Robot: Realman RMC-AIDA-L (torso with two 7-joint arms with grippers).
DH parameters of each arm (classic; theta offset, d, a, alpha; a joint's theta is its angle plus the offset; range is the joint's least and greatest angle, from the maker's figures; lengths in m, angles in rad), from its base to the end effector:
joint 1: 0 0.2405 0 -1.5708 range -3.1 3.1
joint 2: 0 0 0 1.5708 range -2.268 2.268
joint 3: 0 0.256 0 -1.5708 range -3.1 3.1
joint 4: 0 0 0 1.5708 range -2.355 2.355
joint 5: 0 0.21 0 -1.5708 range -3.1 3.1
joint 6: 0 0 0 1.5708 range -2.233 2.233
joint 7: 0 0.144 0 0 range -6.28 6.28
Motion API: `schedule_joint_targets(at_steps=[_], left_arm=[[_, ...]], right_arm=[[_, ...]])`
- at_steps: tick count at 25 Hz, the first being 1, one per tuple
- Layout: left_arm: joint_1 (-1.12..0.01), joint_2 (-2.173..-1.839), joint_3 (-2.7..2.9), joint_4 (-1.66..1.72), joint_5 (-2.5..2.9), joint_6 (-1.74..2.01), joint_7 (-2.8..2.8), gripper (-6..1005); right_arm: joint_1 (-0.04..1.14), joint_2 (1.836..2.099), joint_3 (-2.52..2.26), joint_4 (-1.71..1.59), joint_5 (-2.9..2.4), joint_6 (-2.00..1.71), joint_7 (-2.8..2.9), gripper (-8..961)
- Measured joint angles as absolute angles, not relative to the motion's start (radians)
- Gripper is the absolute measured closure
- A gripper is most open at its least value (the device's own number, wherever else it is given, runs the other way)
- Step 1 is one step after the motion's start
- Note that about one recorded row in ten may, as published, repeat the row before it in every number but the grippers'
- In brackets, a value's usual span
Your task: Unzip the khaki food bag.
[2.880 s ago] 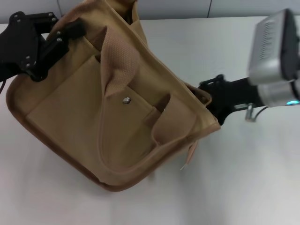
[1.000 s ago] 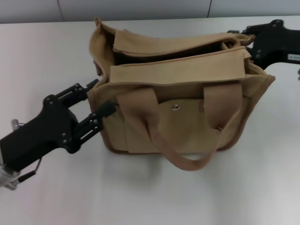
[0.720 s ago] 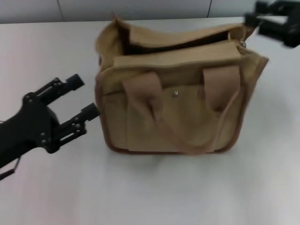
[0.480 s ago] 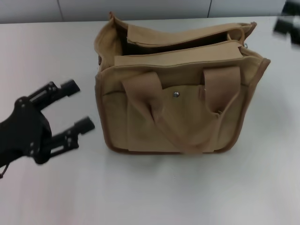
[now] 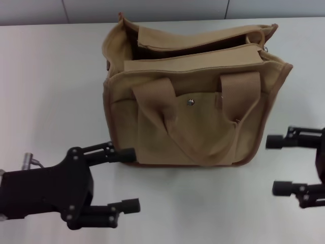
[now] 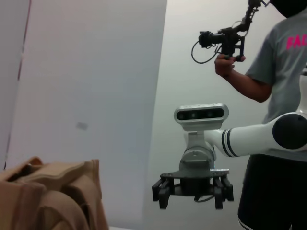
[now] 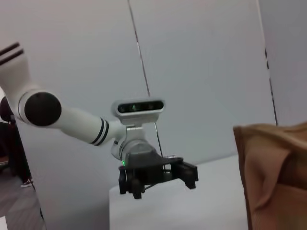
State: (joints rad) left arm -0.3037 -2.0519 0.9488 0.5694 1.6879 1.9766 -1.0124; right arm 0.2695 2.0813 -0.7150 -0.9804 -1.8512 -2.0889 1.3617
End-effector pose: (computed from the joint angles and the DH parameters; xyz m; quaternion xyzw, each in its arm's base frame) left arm -0.2637 0.2221 -0.0003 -0.9158 -0.0694 -0.3955 0.0095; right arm 0.2605 0.2314 0.0581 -0.9425 0.1073 0.3153 0.0281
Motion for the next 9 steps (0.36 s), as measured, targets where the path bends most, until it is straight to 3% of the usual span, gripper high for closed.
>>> schedule_joint_targets(at_steps=[9], left_arm=[[-0.304,-2.057,0.942,0.567,1.697,1.973,-1.01,200]], right_arm=[[0.287,2.082,-0.717,-0.868,-1.866,-2.016,1.298,174]])
